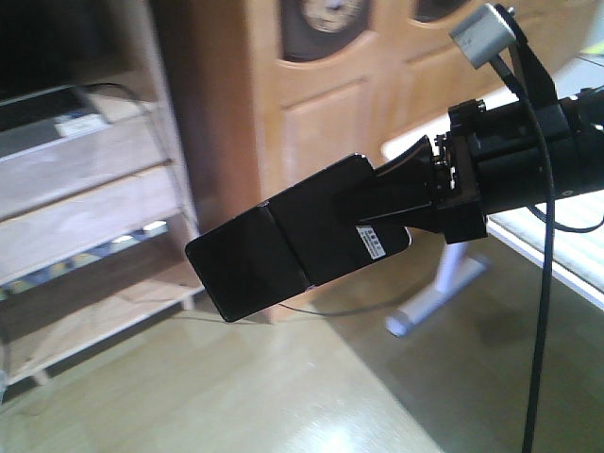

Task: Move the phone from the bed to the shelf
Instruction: 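Drive the base toward the wooden shelf with the silver laptop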

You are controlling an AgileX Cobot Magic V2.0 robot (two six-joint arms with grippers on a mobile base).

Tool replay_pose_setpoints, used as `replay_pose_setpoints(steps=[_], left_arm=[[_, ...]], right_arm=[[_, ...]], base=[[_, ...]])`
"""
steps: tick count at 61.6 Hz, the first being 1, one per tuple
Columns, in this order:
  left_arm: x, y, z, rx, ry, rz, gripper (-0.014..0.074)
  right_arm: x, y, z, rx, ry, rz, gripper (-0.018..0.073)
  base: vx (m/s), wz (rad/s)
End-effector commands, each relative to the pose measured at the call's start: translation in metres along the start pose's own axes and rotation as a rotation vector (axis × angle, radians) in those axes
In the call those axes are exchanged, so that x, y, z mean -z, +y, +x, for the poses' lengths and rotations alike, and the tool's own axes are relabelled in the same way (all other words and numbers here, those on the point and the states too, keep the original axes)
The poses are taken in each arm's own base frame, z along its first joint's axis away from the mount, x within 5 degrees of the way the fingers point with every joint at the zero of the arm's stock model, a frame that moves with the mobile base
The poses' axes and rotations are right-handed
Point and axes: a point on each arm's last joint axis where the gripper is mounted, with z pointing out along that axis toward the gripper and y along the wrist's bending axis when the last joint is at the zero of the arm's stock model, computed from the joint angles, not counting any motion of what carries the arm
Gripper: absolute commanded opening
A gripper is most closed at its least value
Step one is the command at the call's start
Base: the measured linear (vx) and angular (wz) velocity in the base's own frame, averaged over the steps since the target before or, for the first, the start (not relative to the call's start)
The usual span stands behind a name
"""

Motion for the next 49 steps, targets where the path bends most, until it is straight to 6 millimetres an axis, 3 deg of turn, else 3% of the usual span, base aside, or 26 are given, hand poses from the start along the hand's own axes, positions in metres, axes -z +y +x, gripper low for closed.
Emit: replay_pose_setpoints(steps=[1,25,49], left_arm=[[0.003,0.0016,-0.0142,0.014,-0.107,-0.01,0.0001],[0.003,0.0016,-0.0142,0.014,-0.107,-0.01,0.0001],[0.003,0.0016,-0.0142,0.014,-0.107,-0.01,0.0001]], right_arm=[[0.0099,0.0212,-0.0115,0.027,-0.065,-0.077,-0.0002],[0.0099,0.0212,-0.0115,0.027,-0.065,-0.077,-0.0002],[0.0099,0.0212,-0.0115,0.027,-0.065,-0.077,-0.0002]], base=[[0.33,0.64],[0.3,0.61],[0.29,0.35]])
